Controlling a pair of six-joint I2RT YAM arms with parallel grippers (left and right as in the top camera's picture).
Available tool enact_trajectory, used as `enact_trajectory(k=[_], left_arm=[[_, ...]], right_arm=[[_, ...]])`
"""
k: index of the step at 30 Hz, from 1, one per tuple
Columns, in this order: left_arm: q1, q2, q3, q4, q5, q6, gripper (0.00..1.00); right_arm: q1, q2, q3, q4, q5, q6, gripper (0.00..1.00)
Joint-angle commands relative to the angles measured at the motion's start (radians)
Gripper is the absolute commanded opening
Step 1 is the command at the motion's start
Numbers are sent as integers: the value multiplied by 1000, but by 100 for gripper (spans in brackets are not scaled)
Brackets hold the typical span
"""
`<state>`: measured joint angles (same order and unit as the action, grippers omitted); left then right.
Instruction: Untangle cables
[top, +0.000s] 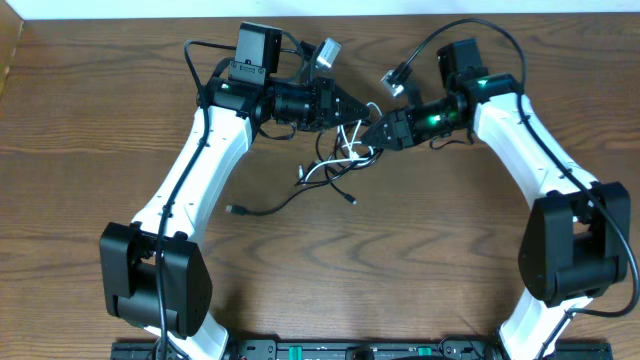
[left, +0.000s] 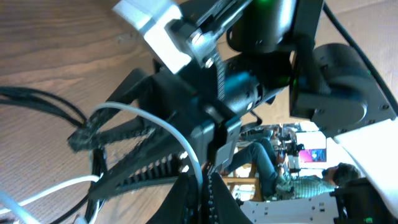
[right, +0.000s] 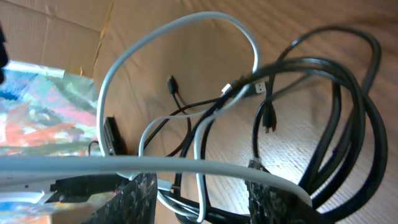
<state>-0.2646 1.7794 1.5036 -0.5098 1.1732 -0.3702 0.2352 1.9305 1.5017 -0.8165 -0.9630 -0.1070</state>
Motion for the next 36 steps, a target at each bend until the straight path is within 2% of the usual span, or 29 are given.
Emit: enact_trajectory(k=[1, 9, 13, 17, 18, 21, 23, 26, 28, 31, 33, 36], left_arm=[[2, 10, 6, 31, -7, -53, 8], [2, 10, 6, 147, -7, -192, 7], [2, 10, 6, 192, -7, -255, 7], [2, 10, 6, 256, 5, -351, 8], [3, 10, 6, 286, 15, -373, 7], [14, 10, 6, 435, 62, -483, 7], [30, 10, 6, 580, 91, -599, 7], [63, 9, 6, 869, 118, -819, 7], [96, 8, 6, 1126, 121, -1007, 7], [146, 8, 15, 1371, 121, -1192, 8], [187, 6, 18, 1460, 123, -1278, 7], [230, 4, 18, 1473, 139, -1296, 7]], right_arm=[[19, 30, -2, 1, -39, -14, 43], [50, 84, -6, -2, -31, -14, 42], [72, 119, -6, 9, 35, -8, 37], [101, 153, -6, 25, 311, 124, 31], [105, 162, -7, 23, 370, 156, 26], [109, 172, -10, 6, 557, 272, 19], [107, 175, -13, -2, 625, 313, 13], [99, 176, -18, -8, 658, 318, 12], [93, 176, -18, -14, 663, 320, 18], [90, 176, -18, -24, 673, 320, 33], [90, 176, -18, -26, 673, 320, 41], [90, 175, -18, -26, 673, 320, 47]])
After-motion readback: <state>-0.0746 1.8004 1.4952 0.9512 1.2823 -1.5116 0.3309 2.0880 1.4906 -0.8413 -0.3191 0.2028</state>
